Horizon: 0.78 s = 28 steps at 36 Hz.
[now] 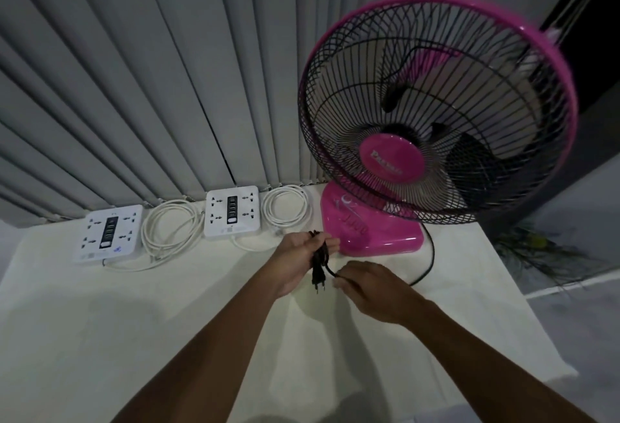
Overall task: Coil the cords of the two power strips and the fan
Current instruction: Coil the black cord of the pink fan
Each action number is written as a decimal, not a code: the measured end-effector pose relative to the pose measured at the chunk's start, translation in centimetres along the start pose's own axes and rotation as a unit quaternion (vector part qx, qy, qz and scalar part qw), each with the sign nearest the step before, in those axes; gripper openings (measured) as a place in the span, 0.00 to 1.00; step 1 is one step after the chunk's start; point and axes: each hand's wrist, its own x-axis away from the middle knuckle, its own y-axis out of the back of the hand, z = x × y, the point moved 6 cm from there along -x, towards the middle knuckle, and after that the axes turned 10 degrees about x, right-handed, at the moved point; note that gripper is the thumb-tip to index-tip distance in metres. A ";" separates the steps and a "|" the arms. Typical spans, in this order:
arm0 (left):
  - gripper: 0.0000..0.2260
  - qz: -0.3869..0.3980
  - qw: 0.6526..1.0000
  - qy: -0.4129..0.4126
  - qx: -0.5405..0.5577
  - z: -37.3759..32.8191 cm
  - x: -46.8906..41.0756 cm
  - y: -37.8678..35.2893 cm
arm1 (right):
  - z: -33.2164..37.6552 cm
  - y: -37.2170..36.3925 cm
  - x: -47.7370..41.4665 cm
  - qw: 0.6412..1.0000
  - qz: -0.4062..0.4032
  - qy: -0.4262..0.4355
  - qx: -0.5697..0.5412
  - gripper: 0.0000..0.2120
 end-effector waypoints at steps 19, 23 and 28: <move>0.16 0.083 0.989 0.105 -0.067 4.4 2.2 -3.3 | -6.9 1.2 -1.7 0.927 0.013 -0.173 -0.332 0.12; 0.12 0.061 0.995 0.070 0.028 3.5 1.6 -3.2 | -7.0 -0.2 -1.5 0.919 -0.025 -0.176 -0.353 0.11; 0.15 0.021 0.993 0.040 0.113 2.4 0.0 -3.1 | -6.1 -1.9 0.0 0.963 0.025 -0.160 -0.214 0.13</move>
